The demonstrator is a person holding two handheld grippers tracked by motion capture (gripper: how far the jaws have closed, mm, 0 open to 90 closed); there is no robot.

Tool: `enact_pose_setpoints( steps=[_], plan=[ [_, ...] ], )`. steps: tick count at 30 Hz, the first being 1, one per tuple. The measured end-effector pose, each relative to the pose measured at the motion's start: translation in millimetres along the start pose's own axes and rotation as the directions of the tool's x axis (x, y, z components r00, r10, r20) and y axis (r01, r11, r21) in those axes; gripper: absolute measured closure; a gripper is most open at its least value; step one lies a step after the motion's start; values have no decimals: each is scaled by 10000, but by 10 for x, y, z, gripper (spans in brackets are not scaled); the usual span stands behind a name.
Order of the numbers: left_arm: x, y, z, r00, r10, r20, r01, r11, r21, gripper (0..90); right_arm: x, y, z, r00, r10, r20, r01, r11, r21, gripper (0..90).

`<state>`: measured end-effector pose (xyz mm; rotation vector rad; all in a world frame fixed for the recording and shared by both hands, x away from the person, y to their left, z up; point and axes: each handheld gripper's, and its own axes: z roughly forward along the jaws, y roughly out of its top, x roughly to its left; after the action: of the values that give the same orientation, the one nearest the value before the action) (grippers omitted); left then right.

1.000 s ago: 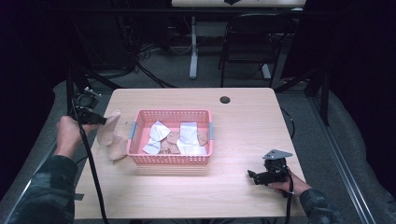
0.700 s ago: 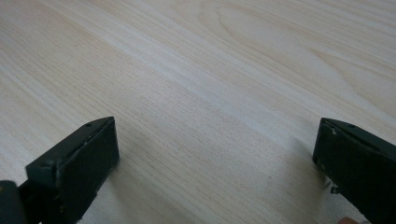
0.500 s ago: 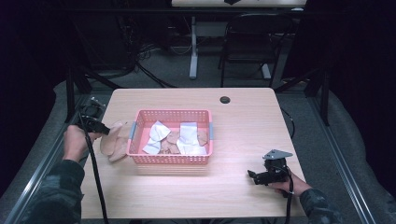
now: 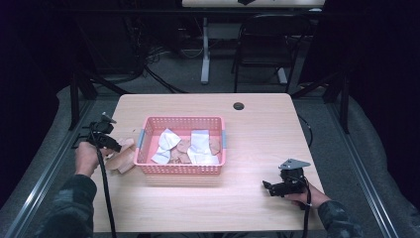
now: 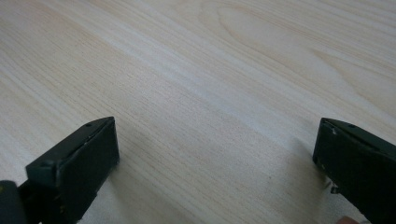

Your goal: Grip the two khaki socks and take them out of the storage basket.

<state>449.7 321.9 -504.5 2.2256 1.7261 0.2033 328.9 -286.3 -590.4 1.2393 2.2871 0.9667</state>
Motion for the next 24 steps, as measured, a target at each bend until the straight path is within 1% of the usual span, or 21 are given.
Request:
enact_pose_setpoints(
  steps=[1,2,3,4,6,8,9,10,11,12,13,14,16,19,20,21,24],
  plan=[
    [5,-6,7,10000,18,23,-18,10000,39,813,0,0,0,10000,2,-3,-2,10000,-3,0],
    [6,-16,18,10000,-35,17,35,10000,-63,791,0,0,0,10000,3,-1,-3,10000,-4,0],
    [15,-33,9,9999,-121,98,123,9997,-195,780,0,0,0,10000,4,-6,-4,10000,-5,0],
    [15,-33,9,9999,-121,98,123,9997,-195,761,0,0,0,10000,4,-6,-4,10000,-5,0],
    [17,-59,-21,9998,-158,116,161,9993,-324,677,0,0,0,10000,-3,2,3,10000,3,0],
    [15,-66,-37,9999,-159,40,160,9993,-324,555,-1,0,0,10000,-5,1,5,10000,9,0],
    [15,-91,-72,9997,-215,-100,210,9988,-453,495,0,0,0,10000,-4,1,4,10000,6,0],
    [15,-91,-72,9997,-215,-100,210,9988,-453,452,0,0,0,10000,-4,1,4,10000,6,0],
    [18,-113,-93,9994,-295,-183,284,9978,-597,386,0,0,0,10000,-5,2,5,10000,5,0],
    [19,-131,-109,9991,-364,-222,349,9971,-670,386,0,0,0,10000,-5,2,5,10000,5,0],
    [20,-158,-125,9989,-416,-223,397,9960,-795,329,0,0,0,10000,-4,4,4,10000,7,0],
    [19,-187,-137,9990,-391,-233,369,9954,-885,329,0,0,0,10000,-4,4,4,10000,7,0],
    [16,-250,-169,9992,-349,-207,327,9944,-1002,277,-1,0,0,10000,-6,0,6,10000,6,0],
    [10,-348,-221,9990,-390,-201,361,9910,-1285,230,0,0,-1,10000,-6,2,6,10000,10,0],
    [-4,-410,-252,9991,-357,-231,321,9899,-1380,202,-1,0,-1,10000,-10,2,10,10000,10,0],
    [-4,-410,-252,9991,-357,-231,321,9899,-1380,189,-1,0,-1,10000,-10,2,10,10000,10,0],
    [-31,-509,-298,9993,-292,-228,251,9865,-1620,165,0,0,0,10000,-6,2,6,10000,1,0]
  ],
)
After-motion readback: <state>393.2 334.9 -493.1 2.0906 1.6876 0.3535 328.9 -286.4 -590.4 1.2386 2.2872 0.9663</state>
